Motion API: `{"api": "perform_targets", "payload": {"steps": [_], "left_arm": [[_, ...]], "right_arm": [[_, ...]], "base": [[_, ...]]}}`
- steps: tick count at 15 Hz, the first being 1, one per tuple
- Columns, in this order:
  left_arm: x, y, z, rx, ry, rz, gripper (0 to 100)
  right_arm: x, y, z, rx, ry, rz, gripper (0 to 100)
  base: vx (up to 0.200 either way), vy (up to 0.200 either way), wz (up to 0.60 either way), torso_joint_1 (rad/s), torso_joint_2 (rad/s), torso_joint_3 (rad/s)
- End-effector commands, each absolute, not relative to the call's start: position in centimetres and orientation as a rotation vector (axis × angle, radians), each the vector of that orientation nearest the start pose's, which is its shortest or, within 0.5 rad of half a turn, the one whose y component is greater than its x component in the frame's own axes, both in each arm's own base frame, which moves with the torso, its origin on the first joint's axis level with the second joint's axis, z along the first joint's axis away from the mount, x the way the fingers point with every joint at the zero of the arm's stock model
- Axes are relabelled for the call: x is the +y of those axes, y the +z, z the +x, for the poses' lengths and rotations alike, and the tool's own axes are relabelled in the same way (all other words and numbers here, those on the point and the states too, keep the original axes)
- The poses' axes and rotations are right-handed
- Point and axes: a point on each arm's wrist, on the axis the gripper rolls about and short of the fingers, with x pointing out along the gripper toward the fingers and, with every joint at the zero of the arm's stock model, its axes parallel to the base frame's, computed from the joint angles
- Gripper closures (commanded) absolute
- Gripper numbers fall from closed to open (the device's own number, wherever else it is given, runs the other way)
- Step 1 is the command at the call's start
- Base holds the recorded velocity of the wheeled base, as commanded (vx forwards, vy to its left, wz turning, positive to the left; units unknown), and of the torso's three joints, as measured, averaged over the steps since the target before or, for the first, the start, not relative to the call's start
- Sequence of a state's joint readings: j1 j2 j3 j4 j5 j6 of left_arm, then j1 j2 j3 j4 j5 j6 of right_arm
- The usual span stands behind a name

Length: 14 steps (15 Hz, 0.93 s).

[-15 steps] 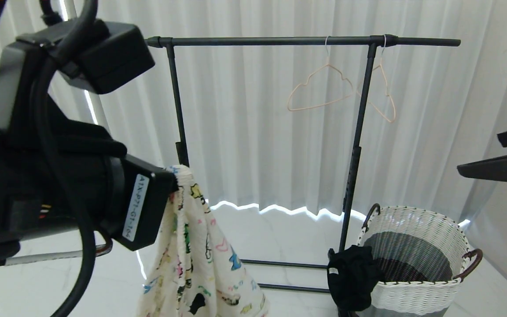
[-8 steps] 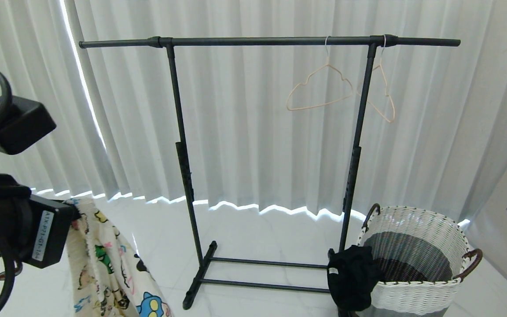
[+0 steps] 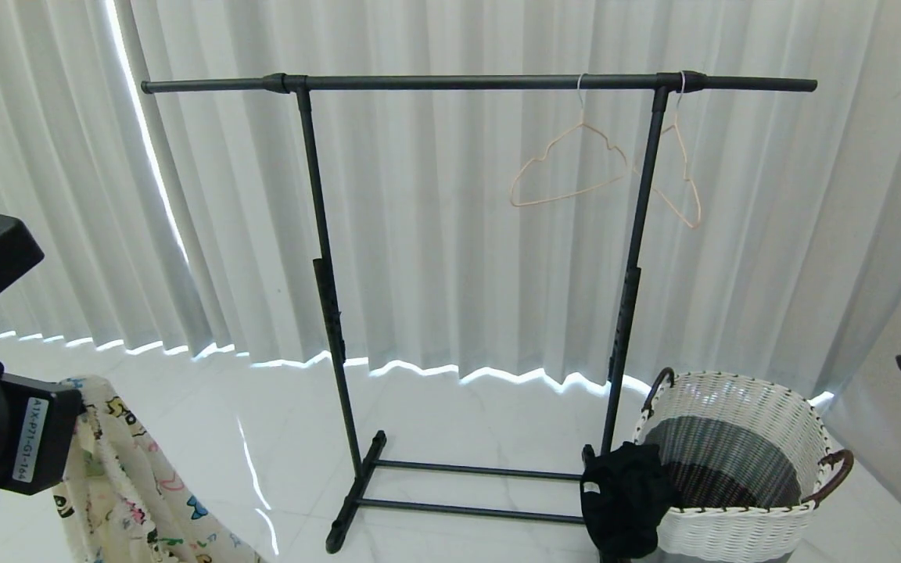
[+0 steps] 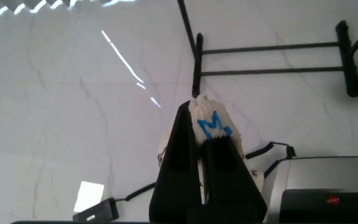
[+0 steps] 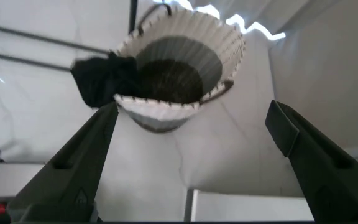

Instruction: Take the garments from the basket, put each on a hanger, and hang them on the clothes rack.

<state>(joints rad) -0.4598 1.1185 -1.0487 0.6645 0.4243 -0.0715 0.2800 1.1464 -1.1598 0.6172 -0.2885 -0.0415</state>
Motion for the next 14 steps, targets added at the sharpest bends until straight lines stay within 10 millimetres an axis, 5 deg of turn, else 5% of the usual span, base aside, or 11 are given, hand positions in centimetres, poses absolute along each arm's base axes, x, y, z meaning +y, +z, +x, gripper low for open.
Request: {"api": "perform_targets", "payload": {"steps": [1,14], "left_arm": [[-4.6,26.5,11.5,0.667,-0.008,0.246,100],[-4.6,26.6,11.5,0.662,-0.007,0.247,100]], "right_arm": [[3.2,29.4,13.5,0.570,0.017,-0.202,0],[3.9,29.9,16.5,0.467,0.016,-0.166,0]], "base": [[0.000,0.000,0.00,0.188,-0.48,-0.281],[0.000,0.000,0.00,0.195,-0.47,-0.282]]}}
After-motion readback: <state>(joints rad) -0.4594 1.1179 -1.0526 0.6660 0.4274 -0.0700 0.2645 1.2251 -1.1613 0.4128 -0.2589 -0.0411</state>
